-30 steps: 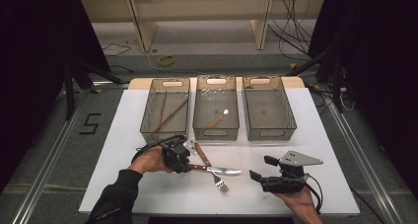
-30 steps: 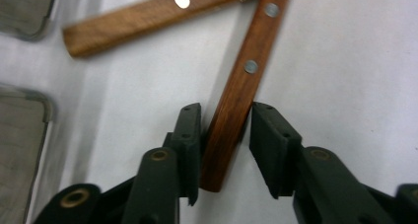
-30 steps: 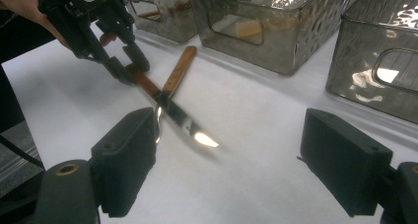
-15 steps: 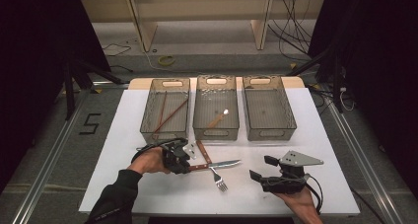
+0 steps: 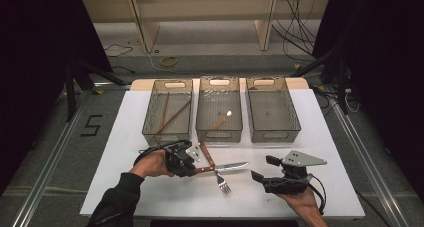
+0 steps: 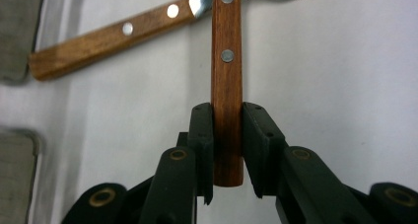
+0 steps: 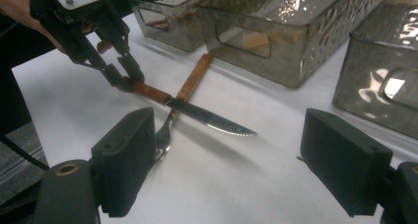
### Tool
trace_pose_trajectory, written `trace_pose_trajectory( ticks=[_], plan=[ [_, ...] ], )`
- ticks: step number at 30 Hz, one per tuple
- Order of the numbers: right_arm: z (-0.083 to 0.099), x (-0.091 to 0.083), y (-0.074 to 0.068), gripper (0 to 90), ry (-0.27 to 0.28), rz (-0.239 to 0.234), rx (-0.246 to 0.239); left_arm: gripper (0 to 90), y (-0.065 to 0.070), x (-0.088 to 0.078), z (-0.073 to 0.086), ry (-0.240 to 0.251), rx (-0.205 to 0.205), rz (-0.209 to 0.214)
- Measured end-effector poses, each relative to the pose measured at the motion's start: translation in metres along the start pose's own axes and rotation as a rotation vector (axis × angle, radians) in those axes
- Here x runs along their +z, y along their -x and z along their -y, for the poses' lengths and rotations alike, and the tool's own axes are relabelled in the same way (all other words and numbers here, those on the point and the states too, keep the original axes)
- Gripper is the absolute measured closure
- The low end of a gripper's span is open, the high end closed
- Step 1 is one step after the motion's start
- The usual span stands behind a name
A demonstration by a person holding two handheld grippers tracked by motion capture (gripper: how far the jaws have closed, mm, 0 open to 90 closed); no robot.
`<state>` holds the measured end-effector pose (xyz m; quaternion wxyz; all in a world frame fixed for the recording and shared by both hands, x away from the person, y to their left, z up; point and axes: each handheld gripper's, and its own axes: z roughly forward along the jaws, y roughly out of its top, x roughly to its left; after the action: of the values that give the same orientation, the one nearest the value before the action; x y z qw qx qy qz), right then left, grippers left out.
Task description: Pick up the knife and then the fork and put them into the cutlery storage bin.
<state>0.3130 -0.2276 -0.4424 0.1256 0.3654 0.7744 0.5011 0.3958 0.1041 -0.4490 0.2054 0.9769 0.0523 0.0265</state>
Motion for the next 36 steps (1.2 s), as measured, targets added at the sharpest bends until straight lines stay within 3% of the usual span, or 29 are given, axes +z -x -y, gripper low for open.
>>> trace_pose_trajectory(
  ticks=[6, 10, 12, 20, 27, 36],
  plan=[
    [-0.014, 0.003, -0.008, 22.6, -0.011, -0.052, -0.070, 75.1, 0.012, -0.006, -0.014, 0.024, 0.040, 0.016],
    [-0.024, 0.012, -0.019, 23.0, -0.045, -0.100, -0.153, 75.1, 0.019, -0.007, -0.023, 0.022, 0.070, 0.011],
    [-0.028, 0.017, -0.025, 23.1, -0.065, -0.101, -0.196, 75.0, 0.022, -0.006, -0.025, 0.019, 0.078, 0.013],
    [-0.034, 0.042, -0.044, 26.8, -0.202, -0.149, -0.330, 75.0, 0.029, -0.004, -0.032, 0.017, 0.109, 0.029],
    [-0.031, 0.059, -0.058, 33.0, -0.292, -0.148, -0.444, 75.0, 0.035, -0.003, -0.037, 0.014, 0.133, 0.033],
    [-0.027, 0.068, -0.062, 44.5, -0.370, -0.187, -0.508, 75.0, 0.044, -0.006, -0.045, 0.010, 0.170, 0.028]
  ],
)
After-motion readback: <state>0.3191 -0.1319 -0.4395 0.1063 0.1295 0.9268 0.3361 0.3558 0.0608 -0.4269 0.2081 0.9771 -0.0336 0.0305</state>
